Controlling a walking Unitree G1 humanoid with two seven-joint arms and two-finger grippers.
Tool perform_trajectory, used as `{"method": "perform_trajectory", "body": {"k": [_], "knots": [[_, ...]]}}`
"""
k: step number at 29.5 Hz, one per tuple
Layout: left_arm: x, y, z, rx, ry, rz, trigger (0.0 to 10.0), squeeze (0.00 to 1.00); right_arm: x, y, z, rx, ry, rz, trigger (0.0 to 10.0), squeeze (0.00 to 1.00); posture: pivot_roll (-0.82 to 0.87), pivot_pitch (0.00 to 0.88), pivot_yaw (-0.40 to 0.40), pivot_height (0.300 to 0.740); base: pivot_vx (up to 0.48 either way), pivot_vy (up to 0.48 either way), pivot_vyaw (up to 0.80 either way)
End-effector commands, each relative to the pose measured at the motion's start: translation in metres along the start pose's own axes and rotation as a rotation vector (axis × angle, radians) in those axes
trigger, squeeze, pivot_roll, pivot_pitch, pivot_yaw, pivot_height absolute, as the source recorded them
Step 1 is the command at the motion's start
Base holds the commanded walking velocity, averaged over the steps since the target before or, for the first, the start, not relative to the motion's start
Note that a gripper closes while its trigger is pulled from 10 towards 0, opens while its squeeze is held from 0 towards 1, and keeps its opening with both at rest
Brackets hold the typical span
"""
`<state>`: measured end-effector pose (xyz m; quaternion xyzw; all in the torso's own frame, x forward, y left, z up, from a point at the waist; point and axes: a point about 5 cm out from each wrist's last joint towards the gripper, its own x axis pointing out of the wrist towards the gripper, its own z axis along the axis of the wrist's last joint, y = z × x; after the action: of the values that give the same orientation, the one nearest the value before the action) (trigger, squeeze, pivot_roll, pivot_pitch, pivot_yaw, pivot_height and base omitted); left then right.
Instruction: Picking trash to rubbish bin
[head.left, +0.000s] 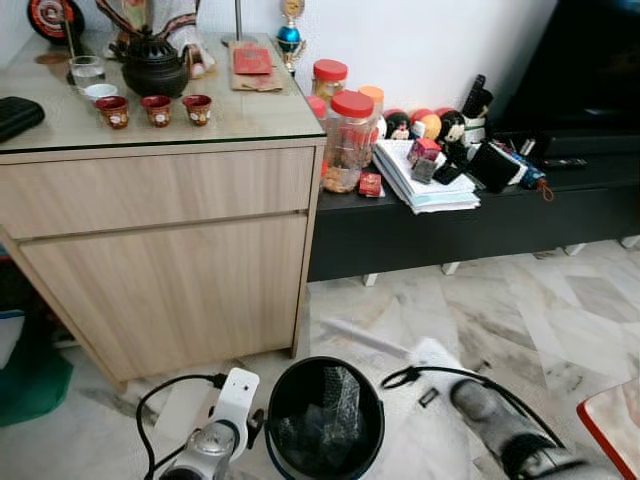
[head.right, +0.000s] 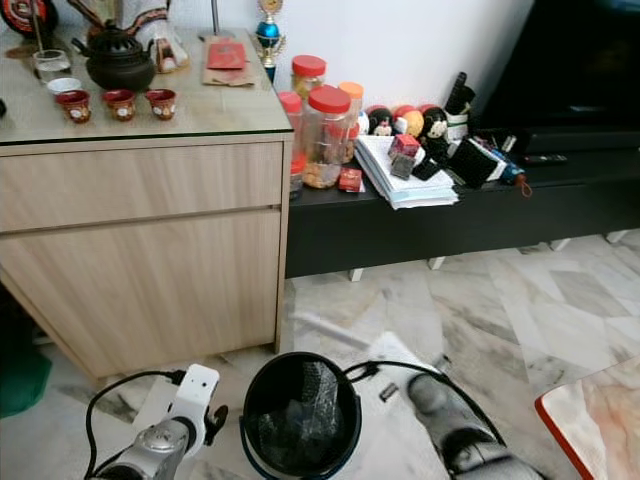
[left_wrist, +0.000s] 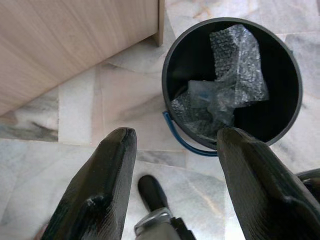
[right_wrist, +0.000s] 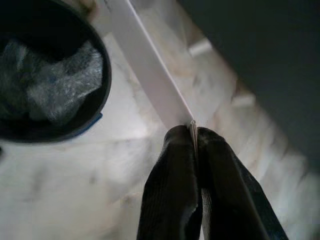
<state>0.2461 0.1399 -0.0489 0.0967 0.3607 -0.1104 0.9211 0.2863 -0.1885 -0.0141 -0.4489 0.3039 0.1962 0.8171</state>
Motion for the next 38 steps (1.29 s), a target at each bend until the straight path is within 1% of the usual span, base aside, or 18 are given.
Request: {"method": "perform_trajectory", "body": {"k": [1, 2, 5, 8, 9, 10, 11, 12, 16, 21, 22, 30, 33, 38], "knots": [[0.001, -0.006, 0.004, 0.016, -0.008, -0.026, 10.0, 0.0, 0.002, -0.004, 0.013, -0.136, -0.047, 0.002, 10.0, 0.0, 0.01, 0.058, -0.136, 0.74, 0.0, 0.0, 0.0], [0.001, -0.007, 0.004, 0.017, -0.01, -0.028, 10.0, 0.0, 0.002, -0.003, 0.017, -0.164, -0.062, 0.005, 10.0, 0.0, 0.01, 0.057, -0.136, 0.74, 0.0, 0.0, 0.0], [0.002, -0.009, 0.006, 0.015, -0.016, -0.037, 10.0, 0.0, 0.004, -0.001, 0.03, -0.302, -0.099, 0.011, 10.0, 0.0, 0.01, 0.058, -0.136, 0.74, 0.0, 0.0, 0.0], [0.002, -0.009, 0.006, 0.013, -0.018, -0.039, 10.0, 0.0, 0.004, 0.0, 0.031, -0.31, -0.102, 0.013, 10.0, 0.0, 0.01, 0.058, -0.136, 0.74, 0.0, 0.0, 0.0], [0.002, -0.01, 0.01, -0.003, -0.033, -0.045, 10.0, 0.0, 0.005, 0.003, 0.037, -0.364, -0.121, 0.011, 10.0, 0.0, 0.01, 0.059, -0.138, 0.74, 0.0, 0.0, 0.0], [0.003, -0.01, 0.012, -0.013, -0.042, -0.048, 10.0, 0.0, 0.005, 0.004, 0.039, -0.386, -0.13, 0.005, 10.0, 0.0, 0.01, 0.062, -0.139, 0.74, 0.0, 0.0, 0.0], [0.003, -0.01, 0.012, -0.013, -0.042, -0.048, 10.0, 0.0, 0.005, 0.004, 0.039, -0.386, -0.13, 0.005, 10.0, 0.0, 0.01, 0.062, -0.139, 0.74, 0.0, 0.0, 0.0], [0.003, -0.01, 0.015, -0.038, -0.055, -0.053, 10.0, 0.0, 0.005, 0.004, 0.043, -0.415, -0.144, -0.01, 10.0, 0.0, 0.01, 0.062, -0.139, 0.74, 0.0, 0.0, 0.0], [0.003, -0.011, 0.019, -0.058, -0.074, -0.071, 10.0, 0.0, 0.005, -0.001, 0.044, -0.445, -0.138, -0.058, 10.0, 0.0, 0.01, 0.066, -0.141, 0.74, 0.0, 0.0, 0.0], [0.004, -0.013, 0.021, -0.072, -0.088, -0.092, 10.0, 0.0, 0.006, -0.007, 0.047, -0.458, -0.137, -0.106, 10.0, 0.0, 0.01, 0.068, -0.143, 0.74, 0.0, 0.0, 0.0], [0.004, -0.014, 0.022, -0.077, -0.091, -0.096, 10.0, 0.0, 0.006, -0.008, 0.047, -0.48, -0.134, -0.119, 10.0, 0.0, 0.01, 0.068, -0.143, 0.74, 0.0, 0.0, 0.0], [0.004, -0.018, 0.023, -0.09, -0.101, -0.119, 10.0, 0.0, 0.005, -0.017, 0.044, -0.555, -0.108, -0.182, 10.0, 0.0, 0.01, 0.068, -0.143, 0.74, 0.0, 0.0, 0.0], [0.004, -0.018, 0.024, -0.093, -0.107, -0.125, 10.0, 0.0, 0.005, -0.022, 0.037, -0.559, -0.079, -0.201, 10.0, 0.0, 0.01, 0.068, -0.143, 0.74, 0.0, 0.0, 0.0], [0.004, -0.018, 0.024, -0.095, -0.109, -0.126, 10.0, 0.0, 0.004, -0.023, 0.031, -0.518, -0.048, -0.191, 10.0, 0.0, 0.01, 0.068, -0.143, 0.74, 0.0, 0.0, 0.0]]}}
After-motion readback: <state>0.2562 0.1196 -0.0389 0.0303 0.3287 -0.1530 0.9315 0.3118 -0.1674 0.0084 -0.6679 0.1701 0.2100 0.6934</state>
